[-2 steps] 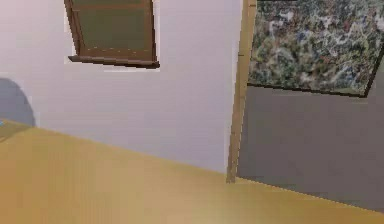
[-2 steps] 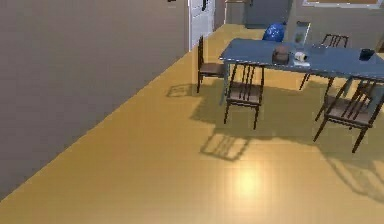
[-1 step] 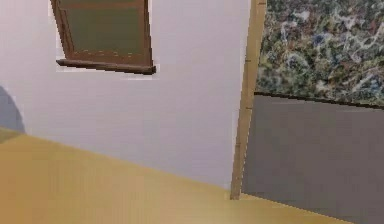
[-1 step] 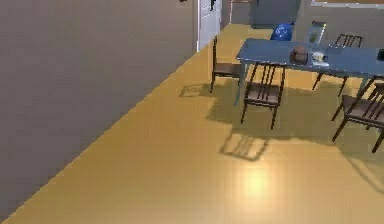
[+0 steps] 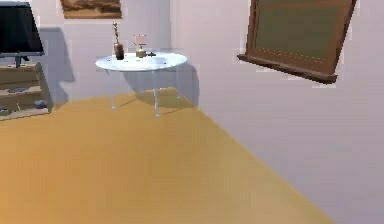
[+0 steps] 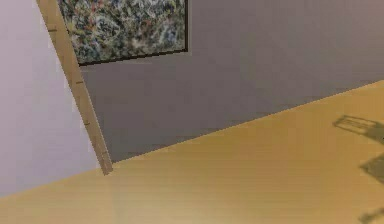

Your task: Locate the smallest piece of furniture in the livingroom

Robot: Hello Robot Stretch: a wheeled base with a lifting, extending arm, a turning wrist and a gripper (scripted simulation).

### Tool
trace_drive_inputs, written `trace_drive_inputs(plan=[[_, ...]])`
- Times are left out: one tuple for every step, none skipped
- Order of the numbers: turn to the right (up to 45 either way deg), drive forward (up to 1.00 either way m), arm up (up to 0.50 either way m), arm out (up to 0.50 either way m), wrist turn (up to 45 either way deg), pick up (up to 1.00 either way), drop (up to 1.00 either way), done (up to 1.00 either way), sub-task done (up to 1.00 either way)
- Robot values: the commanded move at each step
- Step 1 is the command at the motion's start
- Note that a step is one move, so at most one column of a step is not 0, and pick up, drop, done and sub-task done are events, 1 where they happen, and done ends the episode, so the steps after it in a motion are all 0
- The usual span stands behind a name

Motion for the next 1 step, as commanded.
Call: trace_drive_inputs(plan=[[-24.0, 0.0, 0.0, 0.0, 0.0, 0.0, 0.0, 0.0, 0.0]])
